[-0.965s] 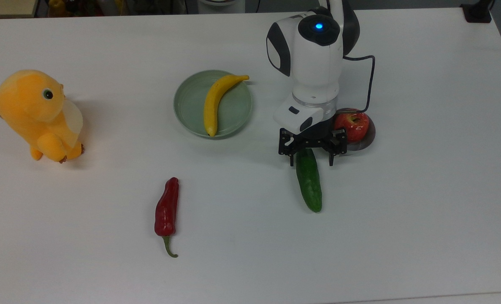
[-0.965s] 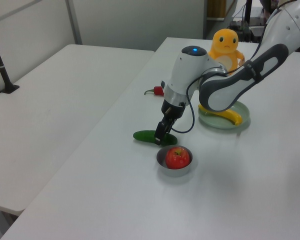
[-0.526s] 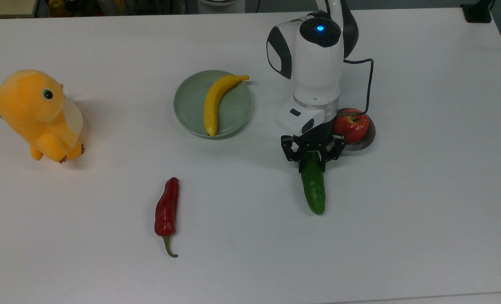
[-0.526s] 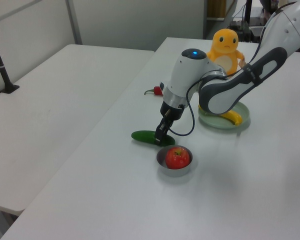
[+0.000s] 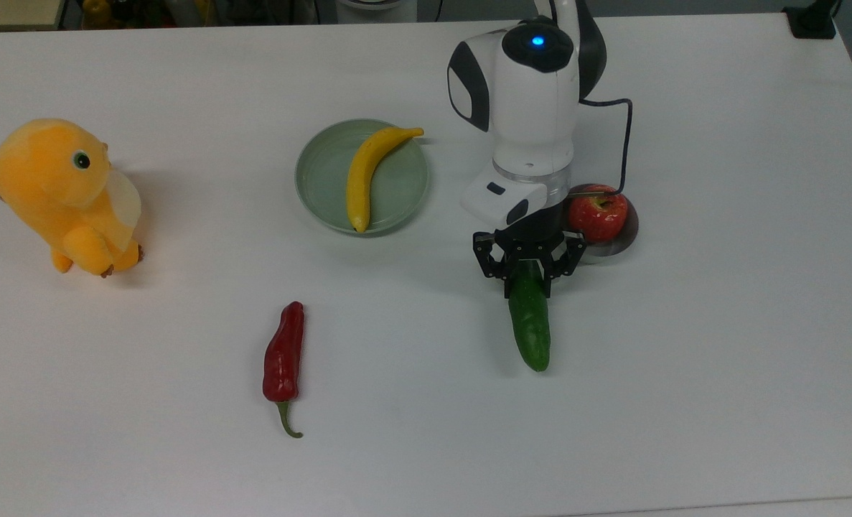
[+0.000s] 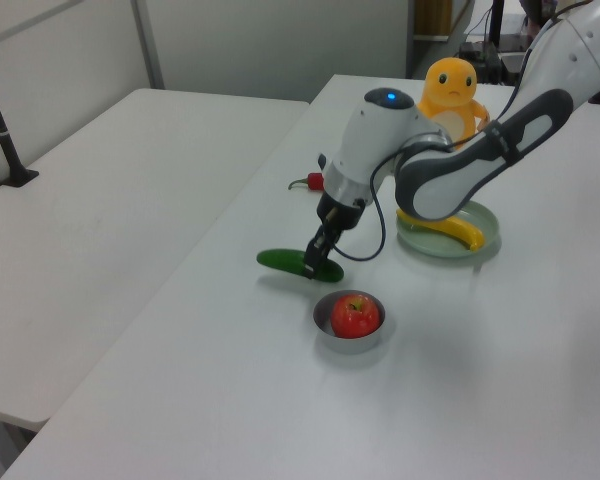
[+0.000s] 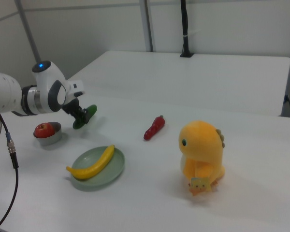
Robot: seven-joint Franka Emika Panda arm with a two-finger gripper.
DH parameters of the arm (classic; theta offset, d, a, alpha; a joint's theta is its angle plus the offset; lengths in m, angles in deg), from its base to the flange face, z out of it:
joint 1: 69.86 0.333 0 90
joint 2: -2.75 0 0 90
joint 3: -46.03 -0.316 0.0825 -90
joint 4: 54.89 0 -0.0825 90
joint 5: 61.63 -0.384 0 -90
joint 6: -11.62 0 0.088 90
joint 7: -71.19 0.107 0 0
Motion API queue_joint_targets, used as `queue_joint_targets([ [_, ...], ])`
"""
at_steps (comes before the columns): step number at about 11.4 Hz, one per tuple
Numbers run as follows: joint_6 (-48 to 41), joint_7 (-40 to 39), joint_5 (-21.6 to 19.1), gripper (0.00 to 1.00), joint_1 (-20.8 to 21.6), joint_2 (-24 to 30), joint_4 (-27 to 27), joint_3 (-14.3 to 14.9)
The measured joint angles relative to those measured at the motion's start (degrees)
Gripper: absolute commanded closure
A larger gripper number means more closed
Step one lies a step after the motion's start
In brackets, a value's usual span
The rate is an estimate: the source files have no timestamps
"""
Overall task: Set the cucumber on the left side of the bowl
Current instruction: 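Lift the cucumber and carry it beside the apple bowl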
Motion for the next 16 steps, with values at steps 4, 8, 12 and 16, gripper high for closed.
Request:
queue_joint_targets([
  [4,0.0,0.3,-0.7,0.74,0.1,8.3,-0.8,-0.1],
  [8,-4.2,4.9,-4.1,0.73,3.7,17.7,-6.4,-1.8],
  [12,-9.6,8.2,-6.2,0.73,5.4,20.0,-8.8,-6.8],
  [16,-9.6,9.8,-6.2,0.72,7.8,18.6,-11.1,-10.1],
])
